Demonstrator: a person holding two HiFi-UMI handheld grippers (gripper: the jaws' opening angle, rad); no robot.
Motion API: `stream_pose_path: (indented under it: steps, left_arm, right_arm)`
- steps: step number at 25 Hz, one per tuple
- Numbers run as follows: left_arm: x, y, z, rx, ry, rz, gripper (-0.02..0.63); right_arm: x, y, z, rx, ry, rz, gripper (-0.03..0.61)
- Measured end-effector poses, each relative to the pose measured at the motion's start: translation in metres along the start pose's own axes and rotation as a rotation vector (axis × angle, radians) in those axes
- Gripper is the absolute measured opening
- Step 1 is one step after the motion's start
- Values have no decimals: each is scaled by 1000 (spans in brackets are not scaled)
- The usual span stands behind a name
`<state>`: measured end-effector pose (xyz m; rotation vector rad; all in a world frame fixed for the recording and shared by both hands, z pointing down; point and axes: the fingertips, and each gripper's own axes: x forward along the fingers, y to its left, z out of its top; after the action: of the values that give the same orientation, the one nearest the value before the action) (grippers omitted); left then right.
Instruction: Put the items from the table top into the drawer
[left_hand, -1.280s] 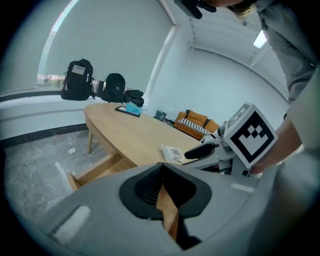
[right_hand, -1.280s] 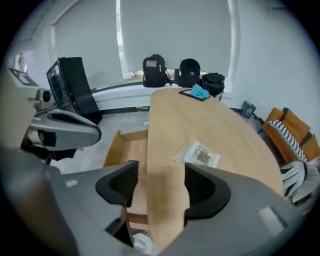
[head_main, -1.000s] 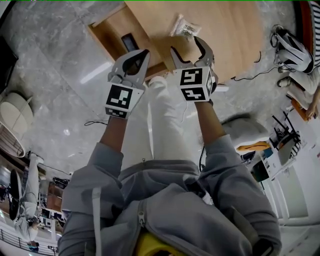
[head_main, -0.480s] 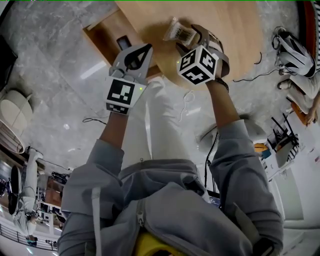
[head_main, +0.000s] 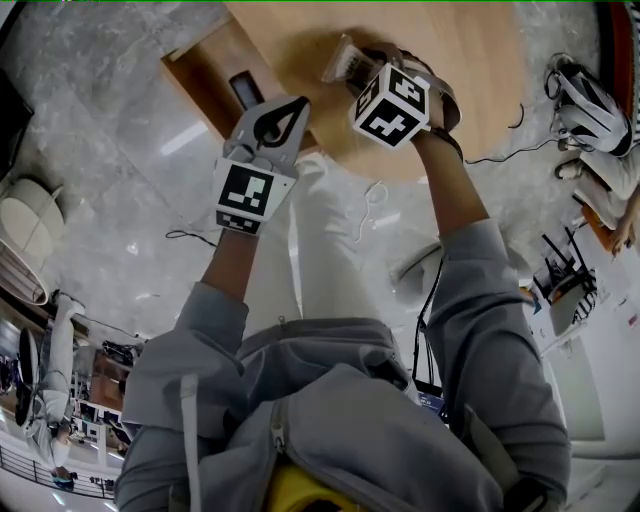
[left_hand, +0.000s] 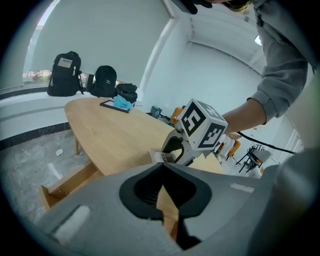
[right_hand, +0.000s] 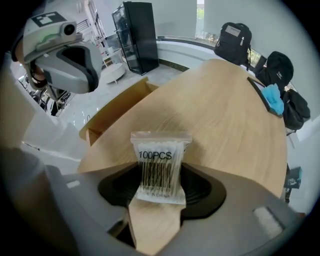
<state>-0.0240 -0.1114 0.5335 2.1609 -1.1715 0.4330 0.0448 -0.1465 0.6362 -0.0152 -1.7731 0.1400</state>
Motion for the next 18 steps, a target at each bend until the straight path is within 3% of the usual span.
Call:
stream_pose_path:
  steps: [7, 12, 18]
  left_arm:
    - [-8, 1, 2, 4, -8, 7, 0]
    - [-16, 1, -5, 5, -13, 6, 0]
    - [-33, 2, -15, 3, -22, 13, 0]
  right_arm:
    - [-1, 7, 2, -49, 24, -29, 193]
    - [-13, 14, 14, 41, -20, -56, 186]
    - [-35, 50, 34, 73, -60, -83, 184]
